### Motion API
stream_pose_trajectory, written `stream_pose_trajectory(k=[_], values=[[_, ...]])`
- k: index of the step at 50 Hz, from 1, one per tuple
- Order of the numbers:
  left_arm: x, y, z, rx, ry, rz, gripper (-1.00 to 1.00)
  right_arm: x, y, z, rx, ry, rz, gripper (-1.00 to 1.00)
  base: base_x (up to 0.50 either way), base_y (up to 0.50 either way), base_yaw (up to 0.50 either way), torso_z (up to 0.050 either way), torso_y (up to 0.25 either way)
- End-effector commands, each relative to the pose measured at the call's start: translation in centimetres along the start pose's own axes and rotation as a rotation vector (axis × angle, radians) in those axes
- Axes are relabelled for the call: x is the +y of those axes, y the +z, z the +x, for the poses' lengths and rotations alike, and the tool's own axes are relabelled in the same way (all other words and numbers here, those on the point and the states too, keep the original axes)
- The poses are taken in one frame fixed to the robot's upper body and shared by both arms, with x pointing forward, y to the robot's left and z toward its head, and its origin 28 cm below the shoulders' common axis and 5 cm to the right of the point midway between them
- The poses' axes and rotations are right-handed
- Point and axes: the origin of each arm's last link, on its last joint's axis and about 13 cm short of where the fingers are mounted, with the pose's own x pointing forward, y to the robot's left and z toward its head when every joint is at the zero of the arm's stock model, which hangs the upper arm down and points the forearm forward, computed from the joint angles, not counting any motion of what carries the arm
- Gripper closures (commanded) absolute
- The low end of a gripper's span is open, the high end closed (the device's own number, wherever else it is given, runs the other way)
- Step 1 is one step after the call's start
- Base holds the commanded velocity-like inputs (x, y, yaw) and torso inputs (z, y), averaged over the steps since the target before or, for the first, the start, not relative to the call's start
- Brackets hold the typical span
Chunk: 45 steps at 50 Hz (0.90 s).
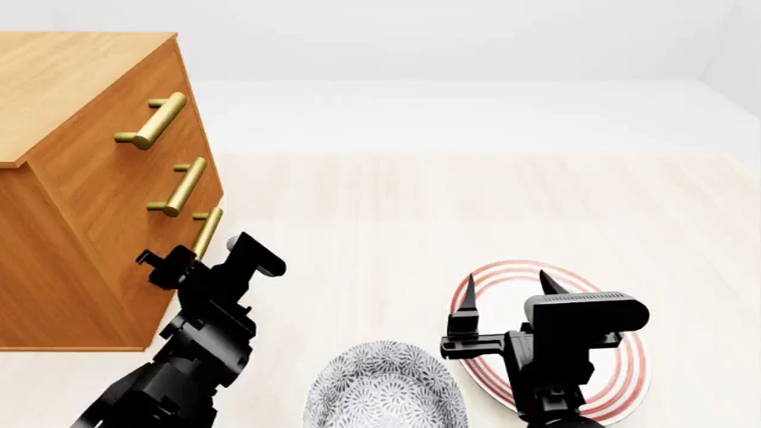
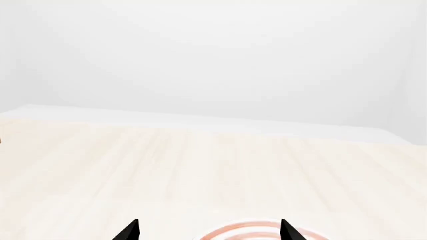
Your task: Open the bottom drawer of the cabinet.
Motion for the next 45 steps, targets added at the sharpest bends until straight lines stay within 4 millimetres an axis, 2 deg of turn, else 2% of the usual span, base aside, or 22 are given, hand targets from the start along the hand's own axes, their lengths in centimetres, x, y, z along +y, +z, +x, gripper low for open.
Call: stream_pose_trajectory(k=[1, 12, 20, 29, 45], values=[[0.7, -0.5, 0.4, 0.0, 0.052, 0.038, 1.0, 0.0, 0.0, 0.0, 0.0, 0.0, 0.001, -1.0, 0.0, 0.0, 0.0, 0.0, 0.0], [0.4, -0.2, 0.3, -0.023, 0.047, 0.055, 1.0, 0.0, -0.1, 0.0, 0.001, 0.002, -0.001, -1.0, 0.0, 0.0, 0.0, 0.0, 0.001], [0.4, 1.5, -0.1, -0.065, 0.047, 0.035, 1.0, 0.0, 0.0, 0.1, 0.002, 0.0, 0.0, -1.0, 0.0, 0.0, 0.0, 0.0, 0.001], [0.5, 2.2, -3.4, -0.078, 0.004, 0.063, 1.0, 0.0, 0.0, 0.0, 0.001, 0.001, 0.0, -1.0, 0.0, 0.0, 0.0, 0.0, 0.001], [-0.1, 2.3, -6.6, -0.06, -0.024, 0.112, 1.0, -0.1, 0.0, 0.0, -0.001, -0.005, 0.003, -1.0, 0.0, 0.0, 0.0, 0.001, 0.004]])
